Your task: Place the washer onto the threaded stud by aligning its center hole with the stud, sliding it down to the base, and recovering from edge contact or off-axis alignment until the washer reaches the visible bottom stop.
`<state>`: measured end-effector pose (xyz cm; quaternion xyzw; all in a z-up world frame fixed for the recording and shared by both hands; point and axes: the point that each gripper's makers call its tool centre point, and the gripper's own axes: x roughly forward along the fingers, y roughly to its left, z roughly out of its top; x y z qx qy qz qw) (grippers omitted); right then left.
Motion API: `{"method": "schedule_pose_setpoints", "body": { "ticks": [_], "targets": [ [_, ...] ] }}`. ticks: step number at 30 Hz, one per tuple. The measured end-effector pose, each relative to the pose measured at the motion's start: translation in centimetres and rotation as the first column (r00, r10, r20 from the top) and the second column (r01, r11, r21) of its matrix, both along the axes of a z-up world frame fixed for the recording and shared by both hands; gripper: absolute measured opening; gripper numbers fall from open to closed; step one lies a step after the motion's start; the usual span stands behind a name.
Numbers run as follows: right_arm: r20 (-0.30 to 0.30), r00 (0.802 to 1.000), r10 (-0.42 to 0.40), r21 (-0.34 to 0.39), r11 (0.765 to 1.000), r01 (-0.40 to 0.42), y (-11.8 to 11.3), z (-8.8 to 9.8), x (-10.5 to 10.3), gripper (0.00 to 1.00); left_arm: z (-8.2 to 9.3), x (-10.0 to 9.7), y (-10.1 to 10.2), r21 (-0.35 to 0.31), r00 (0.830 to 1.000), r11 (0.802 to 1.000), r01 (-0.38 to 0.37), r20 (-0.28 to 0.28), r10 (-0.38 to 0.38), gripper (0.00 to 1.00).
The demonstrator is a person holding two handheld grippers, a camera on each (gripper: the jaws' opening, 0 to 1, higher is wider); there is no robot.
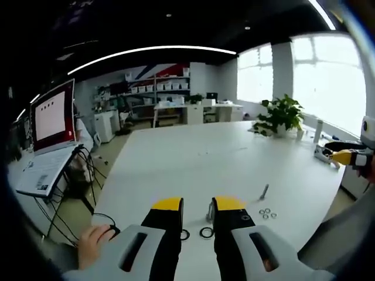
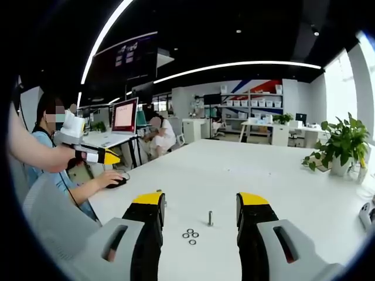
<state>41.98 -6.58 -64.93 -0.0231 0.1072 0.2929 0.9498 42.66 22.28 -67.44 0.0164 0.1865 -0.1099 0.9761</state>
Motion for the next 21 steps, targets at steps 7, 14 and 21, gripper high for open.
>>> {"method": "schedule_pose_setpoints", "body": {
  "ticks": [7,14,21],
  "targets": [
    [-0.004,1.0,0.005,0.002,1.0,-0.005,0.1,-0.1,0.1,0.52,0.2,0.2,-0.2,0.027,1.0,0.999,0.024,0.007,-0.024,0.17],
    [0.0,1.0,-0.004,-0.004,1.0,0.004,-0.1,-0.1,0.1,0.52,-1.7,0.5,-0.1,0.076,0.997,0.996,0.051,-0.061,-0.046,0.18],
    [-0.006,1.0,-0.012,-0.007,1.0,0.012,-0.3,-0.2,0.2,0.52,-1.8,1.6,0.5,0.083,0.997,0.996,0.044,-0.059,-0.039,0.17]
  ]
}}
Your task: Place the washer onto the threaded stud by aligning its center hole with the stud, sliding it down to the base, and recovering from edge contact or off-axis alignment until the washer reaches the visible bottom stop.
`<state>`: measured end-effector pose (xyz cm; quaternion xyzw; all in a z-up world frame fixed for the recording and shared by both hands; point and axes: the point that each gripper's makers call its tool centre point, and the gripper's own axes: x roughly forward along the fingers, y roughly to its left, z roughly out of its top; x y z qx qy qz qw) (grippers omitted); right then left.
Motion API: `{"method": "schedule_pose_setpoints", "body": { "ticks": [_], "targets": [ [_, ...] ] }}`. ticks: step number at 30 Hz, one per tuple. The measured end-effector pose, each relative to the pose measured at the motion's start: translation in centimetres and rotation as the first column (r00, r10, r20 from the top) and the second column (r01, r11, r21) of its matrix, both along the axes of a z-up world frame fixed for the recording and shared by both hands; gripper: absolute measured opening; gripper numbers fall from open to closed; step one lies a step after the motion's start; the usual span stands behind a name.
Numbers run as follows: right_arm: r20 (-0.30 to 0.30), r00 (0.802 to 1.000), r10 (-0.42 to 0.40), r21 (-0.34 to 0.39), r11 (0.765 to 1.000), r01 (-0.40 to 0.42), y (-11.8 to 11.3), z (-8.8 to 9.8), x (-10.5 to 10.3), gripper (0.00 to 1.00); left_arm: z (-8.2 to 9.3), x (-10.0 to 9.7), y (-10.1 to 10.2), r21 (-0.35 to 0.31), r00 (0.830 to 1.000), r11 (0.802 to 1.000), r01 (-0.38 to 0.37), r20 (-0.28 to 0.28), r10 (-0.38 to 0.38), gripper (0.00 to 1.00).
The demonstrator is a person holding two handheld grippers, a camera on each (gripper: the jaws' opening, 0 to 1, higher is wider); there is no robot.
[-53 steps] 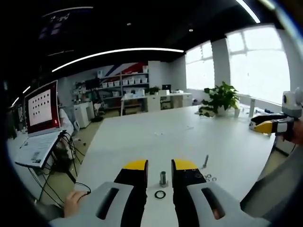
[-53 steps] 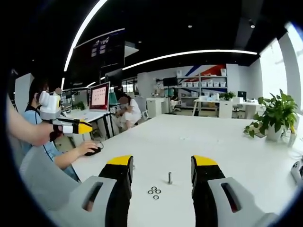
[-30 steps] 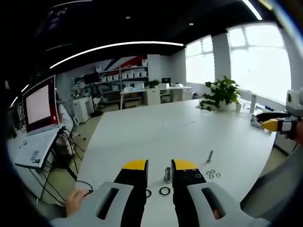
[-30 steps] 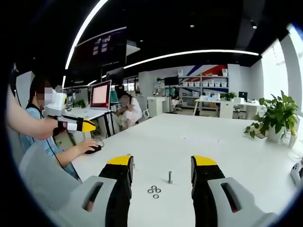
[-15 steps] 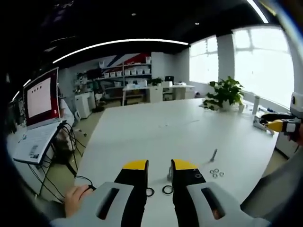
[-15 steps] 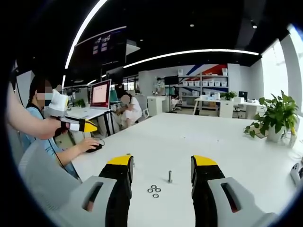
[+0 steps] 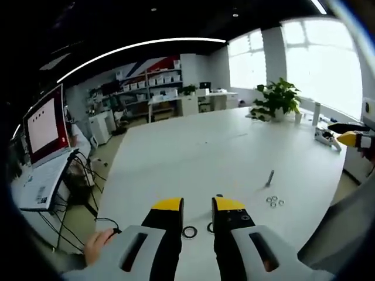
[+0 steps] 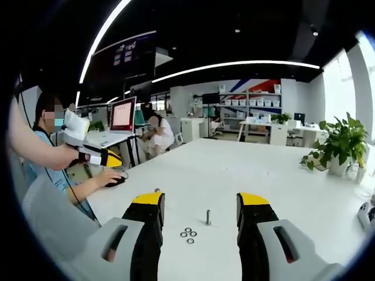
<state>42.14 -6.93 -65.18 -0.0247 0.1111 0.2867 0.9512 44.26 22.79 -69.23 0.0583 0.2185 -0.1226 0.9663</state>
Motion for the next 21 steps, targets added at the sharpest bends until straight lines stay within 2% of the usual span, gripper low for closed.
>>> {"method": "schedule_pose_setpoints", "body": {
  "ticks": [8,16,21],
  "targets": [
    [-0.003,1.0,-0.008,-0.006,1.0,0.008,-0.2,-0.1,0.1,0.52,-0.8,0.6,0.4,-0.034,0.999,0.999,-0.037,-0.017,0.036,0.16],
    [-0.003,1.0,-0.006,-0.006,1.0,0.006,-0.1,-0.1,0.1,0.52,-2.0,1.1,1.1,0.008,0.998,1.0,-0.017,-0.058,0.018,0.16],
    [-0.006,1.0,-0.01,-0.01,1.0,0.01,-0.2,-0.2,0.1,0.52,-3.3,1.4,1.6,0.064,0.993,0.998,0.029,-0.119,-0.021,0.18]
  ]
}}
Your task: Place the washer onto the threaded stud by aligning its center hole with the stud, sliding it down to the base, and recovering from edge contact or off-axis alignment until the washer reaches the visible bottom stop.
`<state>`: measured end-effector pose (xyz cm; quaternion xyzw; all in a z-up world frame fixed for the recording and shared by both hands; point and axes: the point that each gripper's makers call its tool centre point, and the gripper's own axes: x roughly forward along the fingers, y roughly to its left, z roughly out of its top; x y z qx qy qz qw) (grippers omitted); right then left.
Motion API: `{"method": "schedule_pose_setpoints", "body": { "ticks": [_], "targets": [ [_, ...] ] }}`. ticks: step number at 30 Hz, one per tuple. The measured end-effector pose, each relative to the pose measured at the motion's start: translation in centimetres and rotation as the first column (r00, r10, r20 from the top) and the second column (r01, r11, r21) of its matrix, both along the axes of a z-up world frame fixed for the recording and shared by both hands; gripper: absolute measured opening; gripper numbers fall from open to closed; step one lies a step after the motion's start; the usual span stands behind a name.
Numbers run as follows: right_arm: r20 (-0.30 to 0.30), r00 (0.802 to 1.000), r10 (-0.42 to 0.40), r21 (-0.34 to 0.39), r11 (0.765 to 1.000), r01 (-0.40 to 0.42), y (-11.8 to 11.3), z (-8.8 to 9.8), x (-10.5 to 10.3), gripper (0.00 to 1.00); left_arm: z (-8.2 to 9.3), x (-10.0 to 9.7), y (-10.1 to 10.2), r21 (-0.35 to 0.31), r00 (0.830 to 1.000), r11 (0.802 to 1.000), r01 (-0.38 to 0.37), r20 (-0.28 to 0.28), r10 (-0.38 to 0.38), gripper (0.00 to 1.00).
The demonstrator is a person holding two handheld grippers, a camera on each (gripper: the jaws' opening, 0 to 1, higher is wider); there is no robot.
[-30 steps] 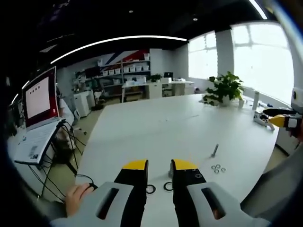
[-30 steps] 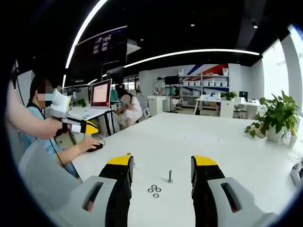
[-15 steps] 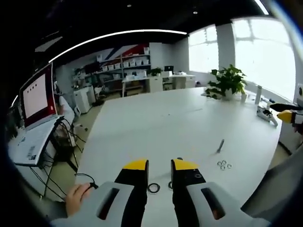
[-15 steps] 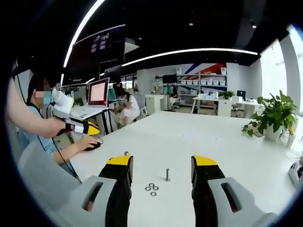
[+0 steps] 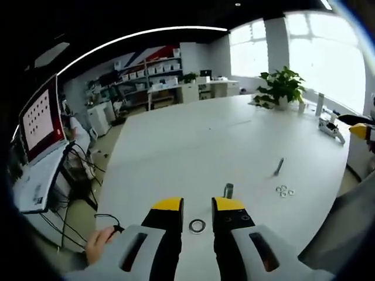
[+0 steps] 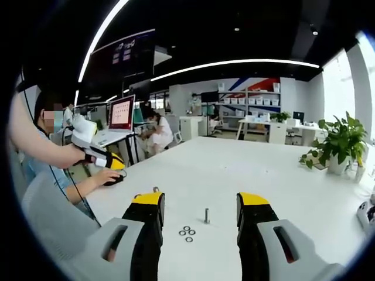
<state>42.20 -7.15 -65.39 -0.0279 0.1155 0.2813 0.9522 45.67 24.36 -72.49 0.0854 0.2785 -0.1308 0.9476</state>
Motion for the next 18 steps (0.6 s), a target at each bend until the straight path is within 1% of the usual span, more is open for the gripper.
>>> {"method": "schedule_pose_setpoints", "body": {
  "ticks": [2,6,7,12,14,16,17,18],
  "targets": [
    [-0.002,1.0,-0.002,0.0,1.0,0.002,-0.1,0.0,0.0,0.52,-0.3,0.2,0.2,0.024,1.0,1.0,0.019,-0.014,-0.019,0.18],
    [-0.005,1.0,-0.008,0.001,1.0,0.008,-0.2,-0.1,0.1,0.52,-1.4,0.5,0.3,0.058,0.996,0.996,0.06,-0.062,-0.057,0.18],
    [-0.007,1.0,-0.009,0.001,1.0,0.009,-0.2,-0.2,0.1,0.52,-1.8,0.5,0.3,0.064,0.994,0.995,0.074,-0.086,-0.069,0.18],
    [-0.012,1.0,-0.009,0.001,1.0,0.009,-0.2,-0.2,0.1,0.52,-3.0,0.7,-0.1,0.108,0.983,0.984,0.143,-0.135,-0.128,0.18],
    [-0.014,1.0,-0.008,0.001,1.0,0.008,-0.2,-0.3,0.0,0.52,-3.6,0.8,-0.3,0.112,0.975,0.98,0.165,-0.166,-0.146,0.19],
    [-0.014,1.0,-0.007,0.0,1.0,0.007,-0.2,-0.3,0.0,0.52,-4.6,0.6,-0.6,0.102,0.962,0.976,0.194,-0.217,-0.169,0.19],
    [-0.015,1.0,-0.007,0.001,1.0,0.007,-0.1,-0.3,0.1,0.52,-5.1,0.4,-0.8,0.089,0.952,0.974,0.207,-0.248,-0.179,0.19],
    [-0.015,1.0,-0.007,0.001,1.0,0.007,-0.1,-0.3,0.1,0.52,-5.4,0.4,-0.7,0.095,0.949,0.973,0.211,-0.258,-0.181,0.19]
  ]
}}
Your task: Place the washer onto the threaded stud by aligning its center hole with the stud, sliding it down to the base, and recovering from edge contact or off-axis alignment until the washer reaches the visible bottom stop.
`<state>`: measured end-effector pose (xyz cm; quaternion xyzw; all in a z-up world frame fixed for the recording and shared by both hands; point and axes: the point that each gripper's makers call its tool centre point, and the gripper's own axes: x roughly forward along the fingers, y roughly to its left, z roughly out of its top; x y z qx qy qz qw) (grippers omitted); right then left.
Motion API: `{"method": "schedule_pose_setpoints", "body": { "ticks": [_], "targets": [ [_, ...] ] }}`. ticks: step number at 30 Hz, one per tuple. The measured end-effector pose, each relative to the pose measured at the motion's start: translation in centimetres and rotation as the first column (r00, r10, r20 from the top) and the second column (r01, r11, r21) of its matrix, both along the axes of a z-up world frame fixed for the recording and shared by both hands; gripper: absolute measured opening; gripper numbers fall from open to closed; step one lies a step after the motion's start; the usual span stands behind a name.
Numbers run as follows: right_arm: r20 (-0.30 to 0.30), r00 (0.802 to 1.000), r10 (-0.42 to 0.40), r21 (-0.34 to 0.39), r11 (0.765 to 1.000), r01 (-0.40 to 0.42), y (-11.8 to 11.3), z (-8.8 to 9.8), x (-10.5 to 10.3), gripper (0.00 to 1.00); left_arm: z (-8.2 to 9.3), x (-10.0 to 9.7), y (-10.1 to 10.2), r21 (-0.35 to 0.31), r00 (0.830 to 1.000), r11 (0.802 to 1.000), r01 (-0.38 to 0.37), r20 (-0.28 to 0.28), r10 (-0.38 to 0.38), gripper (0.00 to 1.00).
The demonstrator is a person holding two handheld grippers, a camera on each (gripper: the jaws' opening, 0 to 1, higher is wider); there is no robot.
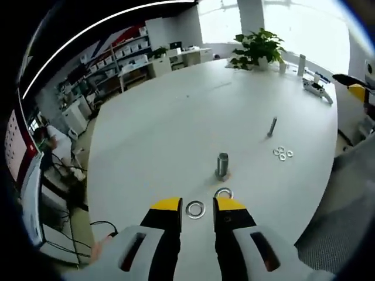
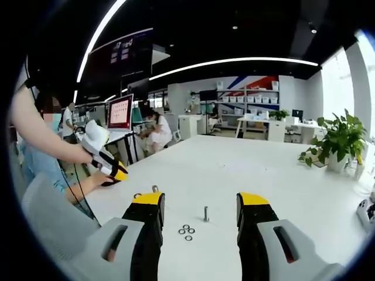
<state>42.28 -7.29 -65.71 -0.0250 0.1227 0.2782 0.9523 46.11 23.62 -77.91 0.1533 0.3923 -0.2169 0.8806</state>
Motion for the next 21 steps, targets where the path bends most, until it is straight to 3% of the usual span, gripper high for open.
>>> {"method": "schedule_pose_setpoints", "body": {
  "ticks": [12,21],
  "targets": [
    [-0.009,1.0,0.005,-0.004,1.0,-0.005,0.1,-0.2,0.0,0.52,-2.3,0.1,1.2,0.07,0.995,0.996,0.05,-0.09,-0.044,0.19],
    [-0.016,1.0,0.013,-0.008,1.0,-0.013,0.3,-0.4,-0.1,0.52,-2.7,0.6,1.4,0.104,0.99,0.99,0.091,-0.118,-0.079,0.19]
  ]
}}
